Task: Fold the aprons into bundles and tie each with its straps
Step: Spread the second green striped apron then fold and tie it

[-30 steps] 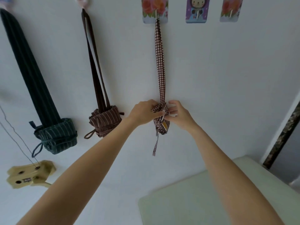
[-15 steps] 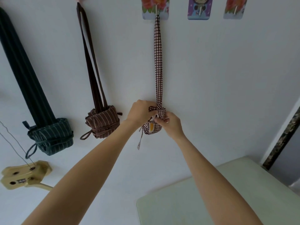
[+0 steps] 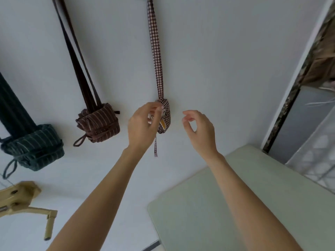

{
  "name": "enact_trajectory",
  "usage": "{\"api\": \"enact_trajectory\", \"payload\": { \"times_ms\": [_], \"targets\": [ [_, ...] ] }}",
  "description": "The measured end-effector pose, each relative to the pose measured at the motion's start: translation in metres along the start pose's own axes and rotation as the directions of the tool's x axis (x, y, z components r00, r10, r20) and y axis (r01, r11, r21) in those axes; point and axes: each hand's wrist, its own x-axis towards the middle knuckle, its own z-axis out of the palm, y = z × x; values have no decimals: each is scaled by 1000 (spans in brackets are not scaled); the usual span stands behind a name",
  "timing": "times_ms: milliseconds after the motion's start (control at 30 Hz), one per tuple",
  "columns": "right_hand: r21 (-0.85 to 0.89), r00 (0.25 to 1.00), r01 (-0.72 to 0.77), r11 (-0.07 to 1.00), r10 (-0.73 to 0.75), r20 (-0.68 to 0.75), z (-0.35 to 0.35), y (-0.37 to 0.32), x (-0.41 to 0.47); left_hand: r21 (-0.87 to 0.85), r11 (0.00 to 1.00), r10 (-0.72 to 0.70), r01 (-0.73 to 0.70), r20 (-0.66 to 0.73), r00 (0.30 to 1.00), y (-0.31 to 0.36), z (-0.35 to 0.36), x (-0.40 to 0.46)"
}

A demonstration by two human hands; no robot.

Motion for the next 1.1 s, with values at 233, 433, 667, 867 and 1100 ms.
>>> {"api": "enact_trajectory", "payload": {
  "times_ms": [233,433,667,867,1100],
  "targets": [
    [-492,998,66,868,-70,10,-75,-1,-110,-195,980,58,32,435,898,16,42,-105],
    [-714,796,-335,615,591,135,-138,8,-260,68,995,-94,75,898,430,7,101,-218],
    [-609,350,-722,328,933,87,-235,-30,-425,-5,971,9,238,1000,-19,65,135,-337],
    [-492,355,-840,230,918,-178,-340,-73,-511,-229,960,245,162,965,-90,188,159,-431],
    [-590,424,-804,77,770,-477,-521,-48,-592,-332,939,322,-92,941,-102,348,223,-554]
  ]
}}
